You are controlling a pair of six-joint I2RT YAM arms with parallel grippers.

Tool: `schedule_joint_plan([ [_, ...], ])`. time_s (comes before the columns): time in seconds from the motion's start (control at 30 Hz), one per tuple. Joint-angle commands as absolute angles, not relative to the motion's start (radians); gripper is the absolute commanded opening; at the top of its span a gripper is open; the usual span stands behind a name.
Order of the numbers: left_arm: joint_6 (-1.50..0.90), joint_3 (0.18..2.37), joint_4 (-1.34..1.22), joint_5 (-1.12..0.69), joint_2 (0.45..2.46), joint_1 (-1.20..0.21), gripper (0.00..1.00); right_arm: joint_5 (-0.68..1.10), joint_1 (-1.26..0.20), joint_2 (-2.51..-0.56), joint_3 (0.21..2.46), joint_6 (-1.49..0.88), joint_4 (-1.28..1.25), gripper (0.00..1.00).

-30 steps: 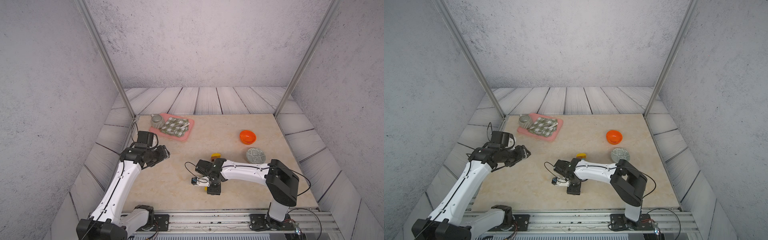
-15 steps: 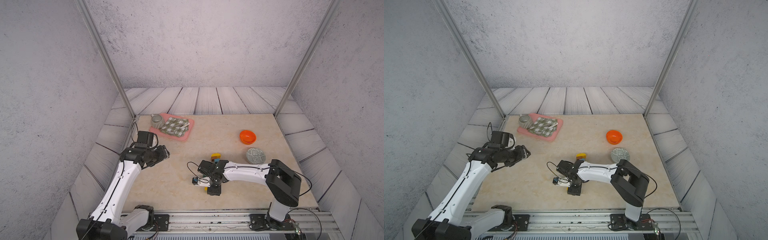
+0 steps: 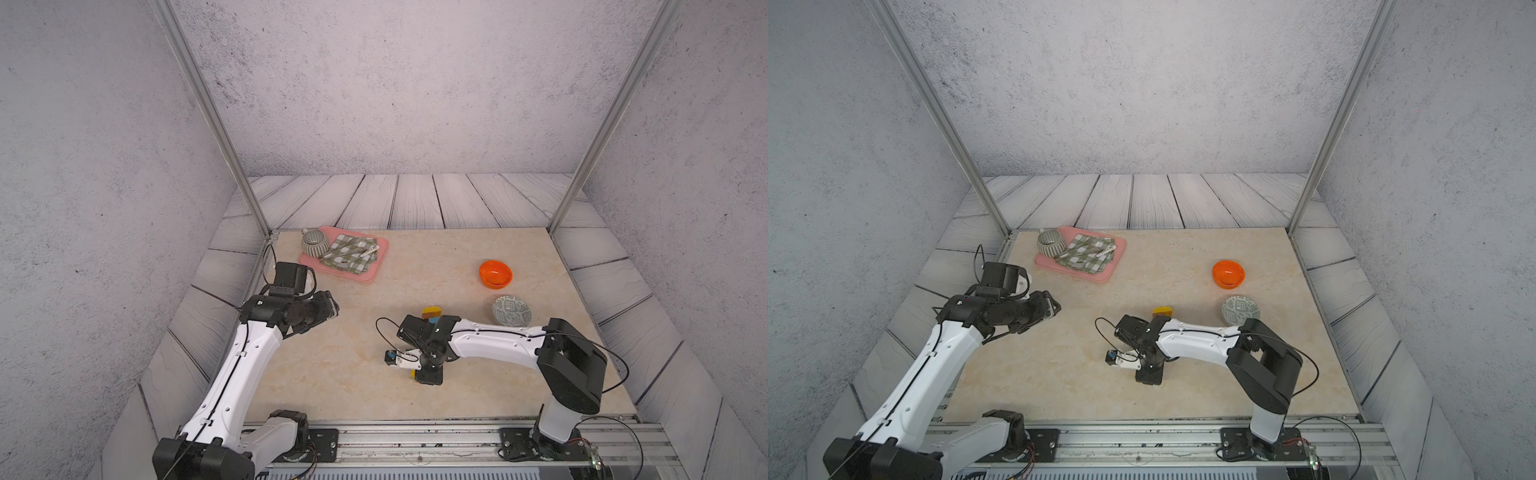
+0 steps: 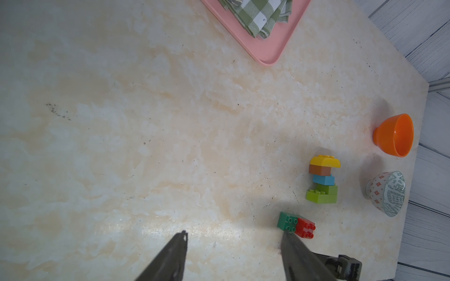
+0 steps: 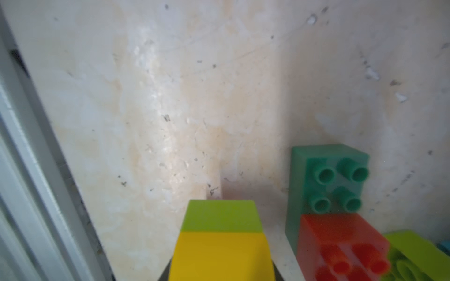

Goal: Assemble the letter s with lego
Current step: Pick up the lego brick from the center of the board, then assemble the lego brick with the lego brick.

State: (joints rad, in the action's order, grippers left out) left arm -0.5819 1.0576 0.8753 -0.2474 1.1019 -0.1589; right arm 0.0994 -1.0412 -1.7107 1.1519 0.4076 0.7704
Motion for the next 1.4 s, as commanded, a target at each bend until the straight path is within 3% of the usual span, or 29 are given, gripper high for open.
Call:
schedule_joint_plan([
  [0.0,-0.563,1.08,0.887,-0.235,1.103,-0.151,0.66,0.069,-1.037,-1.61,1.272,0.486,0.924,0.18],
  [0.27,-0.583,1.034,0.838,-0.274,1.109,-0.15,0.66,0.012,-0.979,-1.683,1.444,0.639,1.043,0.17],
  [0.7,-0.573,1.014,0.824,-0.285,1.111,-0.139,0.66,0.095,-0.919,-1.848,1.48,0.662,0.985,0.15],
  [1.37,-0.565,1.017,0.836,-0.282,1.106,-0.133,0.66,0.13,-0.899,-1.88,1.449,0.645,0.925,0.13],
])
